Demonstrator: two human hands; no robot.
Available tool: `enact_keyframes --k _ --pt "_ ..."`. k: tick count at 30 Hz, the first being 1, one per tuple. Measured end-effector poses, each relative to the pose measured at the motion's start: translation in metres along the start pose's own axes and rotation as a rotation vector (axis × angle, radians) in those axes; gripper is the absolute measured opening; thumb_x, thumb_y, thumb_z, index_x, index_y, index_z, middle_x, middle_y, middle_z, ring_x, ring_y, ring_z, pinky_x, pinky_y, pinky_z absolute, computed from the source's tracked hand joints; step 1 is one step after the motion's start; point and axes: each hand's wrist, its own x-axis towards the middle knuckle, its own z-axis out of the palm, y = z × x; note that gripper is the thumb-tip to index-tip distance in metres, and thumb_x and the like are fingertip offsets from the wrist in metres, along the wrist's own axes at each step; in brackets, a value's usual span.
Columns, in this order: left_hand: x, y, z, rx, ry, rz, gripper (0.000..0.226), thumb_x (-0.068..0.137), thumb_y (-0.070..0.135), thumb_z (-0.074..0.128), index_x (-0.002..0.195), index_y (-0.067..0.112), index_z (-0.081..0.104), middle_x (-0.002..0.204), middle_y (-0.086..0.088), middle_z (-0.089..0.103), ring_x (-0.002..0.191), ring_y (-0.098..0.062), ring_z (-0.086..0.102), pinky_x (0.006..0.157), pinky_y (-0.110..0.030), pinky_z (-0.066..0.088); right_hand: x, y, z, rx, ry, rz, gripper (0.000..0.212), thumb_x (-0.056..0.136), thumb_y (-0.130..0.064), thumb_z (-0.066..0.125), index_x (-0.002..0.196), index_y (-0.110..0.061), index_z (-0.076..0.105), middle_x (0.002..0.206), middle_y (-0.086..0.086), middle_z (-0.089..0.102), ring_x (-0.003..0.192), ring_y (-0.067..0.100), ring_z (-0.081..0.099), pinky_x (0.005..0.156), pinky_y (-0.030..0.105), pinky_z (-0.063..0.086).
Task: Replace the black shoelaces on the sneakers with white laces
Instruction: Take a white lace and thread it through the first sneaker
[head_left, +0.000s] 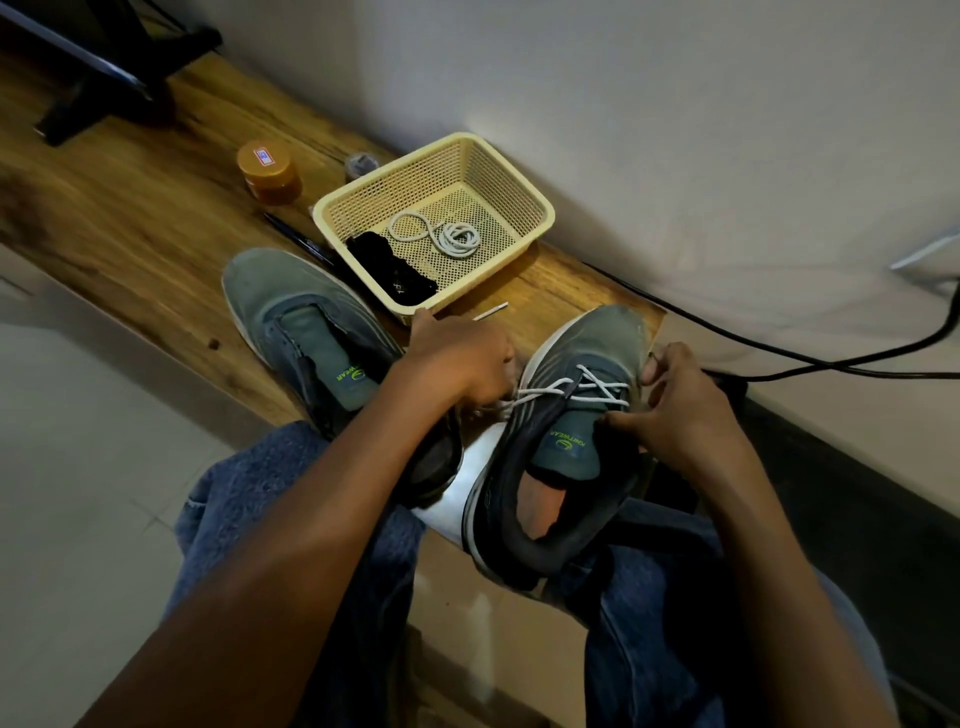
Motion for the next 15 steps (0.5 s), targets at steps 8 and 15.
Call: enact_keyframes --k 8,15 --pt "0.004 0.022 0.011 -0.222 0.051 0.084 0.026 0.092 0.055 0.050 0.095 0.031 0.059 0.111 0.008 0.064 0.114 -0.018 0.054 0.094 -0.036 0.028 0.001 0.000 0.000 0.012 0.000 -0.015 0.047 0.068 -0.012 0.083 0.094 -0.013 0.044 0.078 0.000 0.049 0.074 0.021 0.050 0.068 0.036 0.046" --pt "0.002 0.029 -0.001 -0.589 -0.053 0.039 0.034 0.098 0.041 0.042 0.074 0.022 0.057 0.082 0.005 0.055 0.095 -0.016 0.050 0.084 -0.033 0.027 -0.001 -0.001 0.001 0.054 0.008 -0.011 0.044 0.069 -0.008 0.081 0.085 -0.017 0.041 0.075 -0.001 0.046 0.067 0.019 0.047 0.067 0.039 0.050"
